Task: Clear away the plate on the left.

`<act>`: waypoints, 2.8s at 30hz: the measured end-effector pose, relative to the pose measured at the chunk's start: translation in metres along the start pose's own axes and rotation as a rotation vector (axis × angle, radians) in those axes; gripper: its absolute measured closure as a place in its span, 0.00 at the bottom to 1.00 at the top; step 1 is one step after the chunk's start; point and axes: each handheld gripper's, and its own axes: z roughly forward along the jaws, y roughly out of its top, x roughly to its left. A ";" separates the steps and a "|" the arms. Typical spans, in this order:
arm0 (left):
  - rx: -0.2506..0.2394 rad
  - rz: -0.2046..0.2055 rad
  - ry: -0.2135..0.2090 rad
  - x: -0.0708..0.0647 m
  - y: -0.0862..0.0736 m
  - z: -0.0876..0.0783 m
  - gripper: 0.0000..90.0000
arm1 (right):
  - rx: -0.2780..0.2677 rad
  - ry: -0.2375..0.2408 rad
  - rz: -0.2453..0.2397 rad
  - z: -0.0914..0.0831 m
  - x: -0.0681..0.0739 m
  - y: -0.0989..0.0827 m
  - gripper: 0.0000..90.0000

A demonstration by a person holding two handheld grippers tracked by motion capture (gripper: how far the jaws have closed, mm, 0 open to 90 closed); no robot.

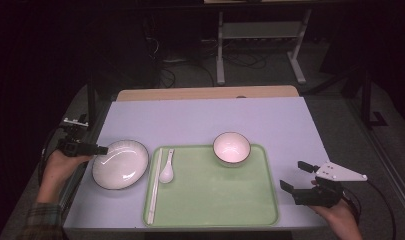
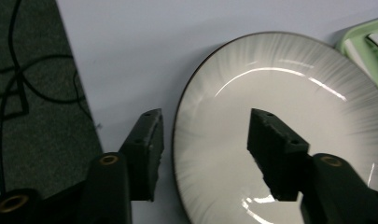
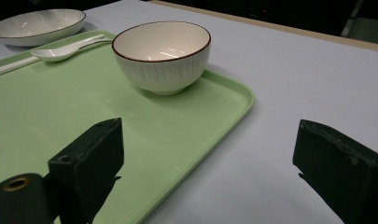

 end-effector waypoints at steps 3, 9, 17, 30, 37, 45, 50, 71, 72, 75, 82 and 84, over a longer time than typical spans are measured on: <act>0.030 -0.024 -0.013 0.009 -0.005 0.002 0.57 | 0.003 0.001 0.001 0.000 0.000 0.000 0.09; 0.081 -0.042 -0.051 0.016 -0.012 0.007 0.67 | 0.001 0.001 -0.003 0.000 0.001 0.000 0.09; 0.141 -0.051 -0.080 0.017 -0.012 0.017 0.78 | 0.003 0.001 -0.001 0.001 0.001 0.000 0.09; 0.177 -0.072 -0.154 0.026 -0.014 0.027 0.81 | 0.006 -0.001 -0.002 0.002 0.000 0.000 0.09; 0.192 -0.104 -0.196 0.031 -0.013 0.030 0.81 | 0.011 0.000 -0.003 0.003 0.001 0.000 0.09; 0.195 -0.166 -0.227 0.037 -0.010 0.028 0.90 | 0.010 -0.002 -0.004 0.004 0.000 0.000 0.09; 0.172 -0.172 -0.233 0.036 -0.006 0.025 0.92 | 0.010 -0.005 -0.003 0.003 0.000 0.000 0.09; 0.070 -0.114 -0.212 0.022 0.008 -0.007 0.96 | -0.002 -0.010 -0.005 0.001 -0.002 0.001 0.09; 0.064 -0.111 -0.214 0.022 0.009 -0.010 0.96 | -0.001 -0.009 -0.006 0.001 -0.001 0.001 0.09; 0.046 -0.099 -0.225 0.019 0.011 -0.017 0.96 | -0.001 -0.011 -0.004 0.001 -0.001 0.001 0.09; 0.022 -0.055 -0.252 0.006 0.021 -0.028 0.96 | -0.003 -0.013 -0.004 0.001 -0.001 0.001 0.09; 0.019 -0.041 -0.272 0.000 0.025 -0.029 0.96 | -0.001 -0.012 -0.006 0.001 -0.001 0.001 0.09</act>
